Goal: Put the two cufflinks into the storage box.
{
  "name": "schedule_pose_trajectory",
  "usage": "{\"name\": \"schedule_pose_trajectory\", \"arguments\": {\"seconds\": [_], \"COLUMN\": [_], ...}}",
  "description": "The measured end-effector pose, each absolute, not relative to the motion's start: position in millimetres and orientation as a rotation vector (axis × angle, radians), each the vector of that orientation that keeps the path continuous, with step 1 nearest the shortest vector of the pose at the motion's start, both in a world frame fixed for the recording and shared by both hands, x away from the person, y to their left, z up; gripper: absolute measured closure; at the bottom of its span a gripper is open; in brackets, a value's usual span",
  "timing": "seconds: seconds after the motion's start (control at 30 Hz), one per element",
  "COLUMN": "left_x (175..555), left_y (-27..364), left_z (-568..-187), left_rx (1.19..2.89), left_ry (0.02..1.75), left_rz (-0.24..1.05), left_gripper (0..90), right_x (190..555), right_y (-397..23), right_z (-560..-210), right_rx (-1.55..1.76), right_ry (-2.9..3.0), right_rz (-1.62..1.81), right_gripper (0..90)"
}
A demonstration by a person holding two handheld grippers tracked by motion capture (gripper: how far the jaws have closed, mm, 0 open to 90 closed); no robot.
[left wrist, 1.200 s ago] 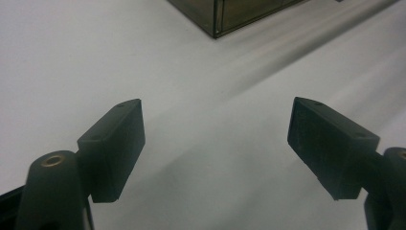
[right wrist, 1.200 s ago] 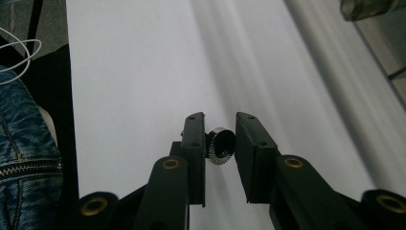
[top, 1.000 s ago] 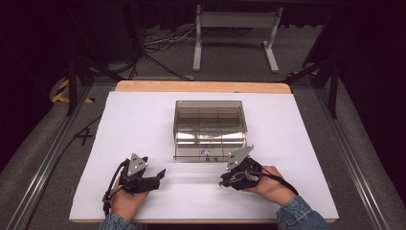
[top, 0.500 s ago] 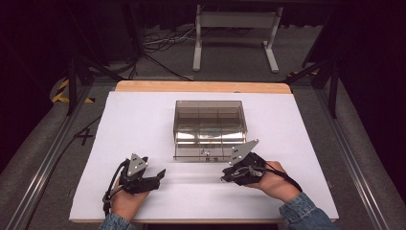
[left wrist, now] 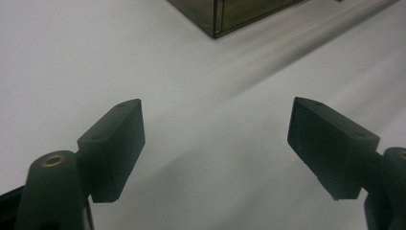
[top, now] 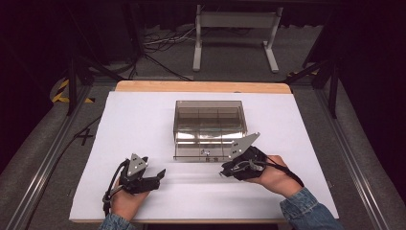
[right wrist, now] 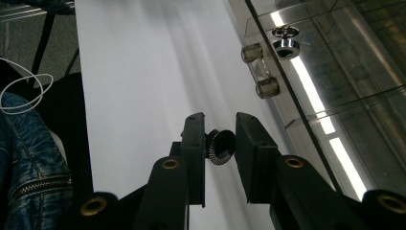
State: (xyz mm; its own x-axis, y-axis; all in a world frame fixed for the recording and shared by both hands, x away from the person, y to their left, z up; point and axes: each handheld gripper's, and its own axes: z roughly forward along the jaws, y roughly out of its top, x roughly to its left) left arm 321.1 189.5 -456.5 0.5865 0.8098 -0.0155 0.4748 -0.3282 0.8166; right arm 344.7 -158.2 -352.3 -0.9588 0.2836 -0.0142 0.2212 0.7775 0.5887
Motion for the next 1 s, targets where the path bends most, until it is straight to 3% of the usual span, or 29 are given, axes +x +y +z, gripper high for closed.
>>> {"name": "schedule_pose_trajectory", "arguments": {"seconds": [1.0], "left_x": [321], "left_y": [189], "left_z": [-457], "left_rx": [1.983], "left_ry": [1.026], "left_rz": [0.505], "left_gripper": [21.0], "right_x": [363], "right_y": [-145], "right_z": [-313], "right_rx": [0.453], "right_ry": [2.823], "right_rz": [0.935], "right_gripper": [74.2]}}
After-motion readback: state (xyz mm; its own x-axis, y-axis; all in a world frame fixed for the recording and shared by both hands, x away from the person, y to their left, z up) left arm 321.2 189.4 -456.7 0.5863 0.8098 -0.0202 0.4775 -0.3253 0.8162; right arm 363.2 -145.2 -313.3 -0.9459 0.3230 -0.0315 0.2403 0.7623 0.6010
